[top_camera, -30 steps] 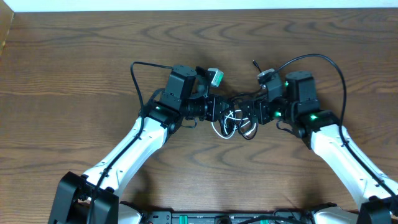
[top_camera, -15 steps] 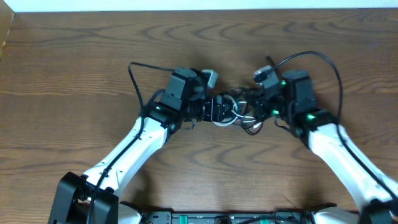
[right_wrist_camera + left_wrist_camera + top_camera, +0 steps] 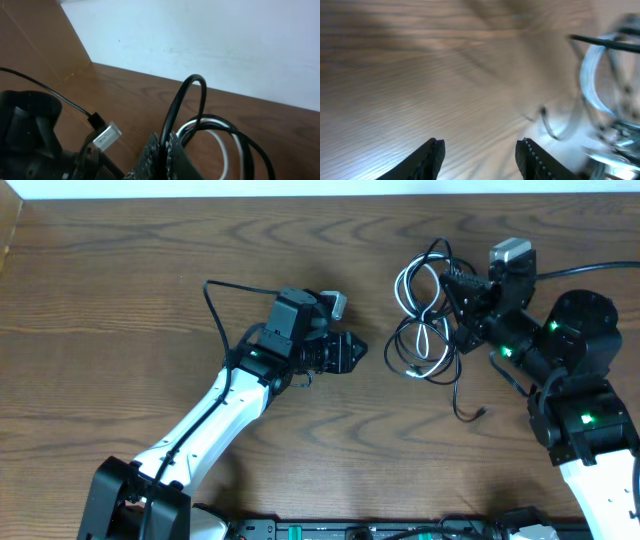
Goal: Untangle cables
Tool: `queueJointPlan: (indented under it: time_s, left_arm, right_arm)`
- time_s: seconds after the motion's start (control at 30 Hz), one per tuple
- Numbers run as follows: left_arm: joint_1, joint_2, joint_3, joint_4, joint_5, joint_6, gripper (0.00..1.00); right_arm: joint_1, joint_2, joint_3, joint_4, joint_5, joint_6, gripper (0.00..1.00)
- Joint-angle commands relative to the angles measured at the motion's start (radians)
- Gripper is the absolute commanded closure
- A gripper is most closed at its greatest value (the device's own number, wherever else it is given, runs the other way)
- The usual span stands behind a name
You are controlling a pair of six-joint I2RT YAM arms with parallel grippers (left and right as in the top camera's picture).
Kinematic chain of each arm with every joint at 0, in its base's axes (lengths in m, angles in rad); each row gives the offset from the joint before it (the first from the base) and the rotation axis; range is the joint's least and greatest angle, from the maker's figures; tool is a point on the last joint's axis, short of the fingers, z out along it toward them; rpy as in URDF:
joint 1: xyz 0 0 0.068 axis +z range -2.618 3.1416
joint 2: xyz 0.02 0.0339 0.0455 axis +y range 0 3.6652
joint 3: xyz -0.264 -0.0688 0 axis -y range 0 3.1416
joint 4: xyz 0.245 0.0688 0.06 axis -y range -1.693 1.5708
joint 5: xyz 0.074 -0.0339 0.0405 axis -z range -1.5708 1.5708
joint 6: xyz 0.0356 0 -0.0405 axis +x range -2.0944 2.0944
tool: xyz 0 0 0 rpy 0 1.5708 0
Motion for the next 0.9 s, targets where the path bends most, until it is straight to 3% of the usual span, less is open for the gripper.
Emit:
queueJointPlan:
  time_s: [0.0, 0.1, 0.2, 0.27, 0.57, 0.6, 0.67, 0.7, 0.73, 0.87]
  left_arm:
    - [0.004, -0.003, 0.009, 0.069, 0.263, 0.013, 0.27]
    - [0.004, -0.003, 0.009, 0.120, 0.350, 0.052, 0.16]
    - [0.004, -0.003, 0.009, 0.167, 0.351, 0.054, 0.16]
    - [0.004, -0.003, 0.009, 0.240, 0.259, 0.066, 0.16]
    - [-0.064, 0.015, 0.009, 0.296, 0.172, 0.072, 0.17]
    - [-0.070, 0.023, 0.009, 0.296, 0.172, 0.072, 0.21]
    - [-0.072, 0.026, 0.009, 0.296, 0.172, 0.072, 0.53]
    - [-0.072, 0.026, 0.009, 0.300, 0.171, 0.073, 0.87]
    - [-0.068, 0.026, 0.009, 0.300, 0.167, 0.072, 0.92]
    - [-0.021, 0.001, 0.009, 0.291, 0.165, 0.072, 0.92]
  right_arm:
    - [-0.006, 0.026, 0.013, -0.013, -0.002, 0.032, 0.99]
    - [-0.006, 0.034, 0.013, -0.011, -0.003, 0.043, 0.99]
    - [-0.006, 0.032, 0.013, 0.000, -0.006, 0.101, 0.99]
    - [-0.006, 0.032, 0.013, 0.022, -0.014, 0.144, 0.99]
    - [-0.006, 0.032, 0.013, 0.079, -0.071, 0.227, 0.99]
    - [-0.006, 0.032, 0.013, 0.078, -0.070, 0.230, 0.99]
    - [-0.006, 0.032, 0.013, 0.077, -0.070, 0.230, 0.99]
    - [-0.006, 0.032, 0.013, 0.077, -0.069, 0.230, 0.99]
    - [-0.006, 0.033, 0.013, 0.076, -0.069, 0.230, 0.99]
    - [-0.009, 0.037, 0.013, -0.011, 0.114, 0.229, 0.99]
